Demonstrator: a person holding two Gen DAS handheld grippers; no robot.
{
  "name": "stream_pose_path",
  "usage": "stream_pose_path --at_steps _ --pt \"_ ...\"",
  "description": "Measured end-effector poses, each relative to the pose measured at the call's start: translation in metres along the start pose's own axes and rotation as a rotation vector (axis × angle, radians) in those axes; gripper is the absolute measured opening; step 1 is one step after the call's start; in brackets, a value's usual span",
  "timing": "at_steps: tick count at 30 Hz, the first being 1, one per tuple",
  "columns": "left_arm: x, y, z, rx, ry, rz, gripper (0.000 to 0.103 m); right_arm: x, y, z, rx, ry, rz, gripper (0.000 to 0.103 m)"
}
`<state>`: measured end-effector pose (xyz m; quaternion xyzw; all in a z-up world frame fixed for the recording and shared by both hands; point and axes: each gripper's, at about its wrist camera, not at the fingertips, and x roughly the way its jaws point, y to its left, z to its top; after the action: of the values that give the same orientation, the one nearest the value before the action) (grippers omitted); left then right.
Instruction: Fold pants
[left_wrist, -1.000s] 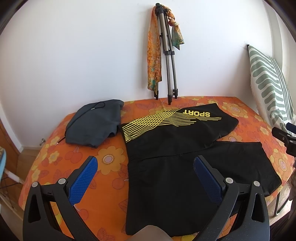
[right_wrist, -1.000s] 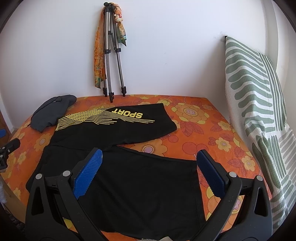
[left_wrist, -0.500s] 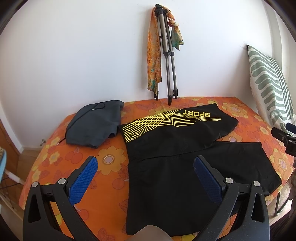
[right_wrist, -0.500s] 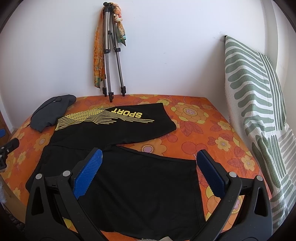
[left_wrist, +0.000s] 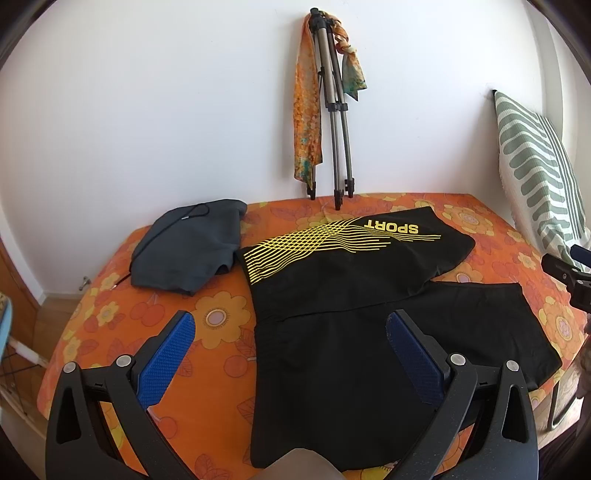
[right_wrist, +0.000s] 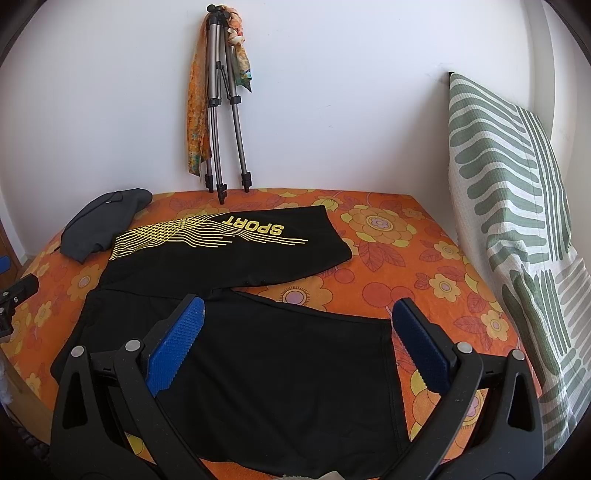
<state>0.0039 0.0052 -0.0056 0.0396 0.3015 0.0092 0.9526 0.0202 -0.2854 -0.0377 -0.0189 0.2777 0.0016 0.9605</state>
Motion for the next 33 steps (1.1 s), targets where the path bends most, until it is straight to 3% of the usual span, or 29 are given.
stream_pose_path --at_steps 17,26,33 --pt "0.01 0.021 -0.003 -0.044 0.013 -0.04 0.103 0.0 -0.013 0.001 0.024 -0.009 -0.004 0.103" --pt "0.03 0.051 -0.008 -0.114 0.079 -0.077 0.103 0.003 -0.029 0.0 0.062 -0.035 -0.032 0.103" --pt "0.036 0.059 -0.012 -0.108 0.092 -0.111 0.082 0.005 -0.039 -0.003 0.083 -0.042 -0.04 0.103"
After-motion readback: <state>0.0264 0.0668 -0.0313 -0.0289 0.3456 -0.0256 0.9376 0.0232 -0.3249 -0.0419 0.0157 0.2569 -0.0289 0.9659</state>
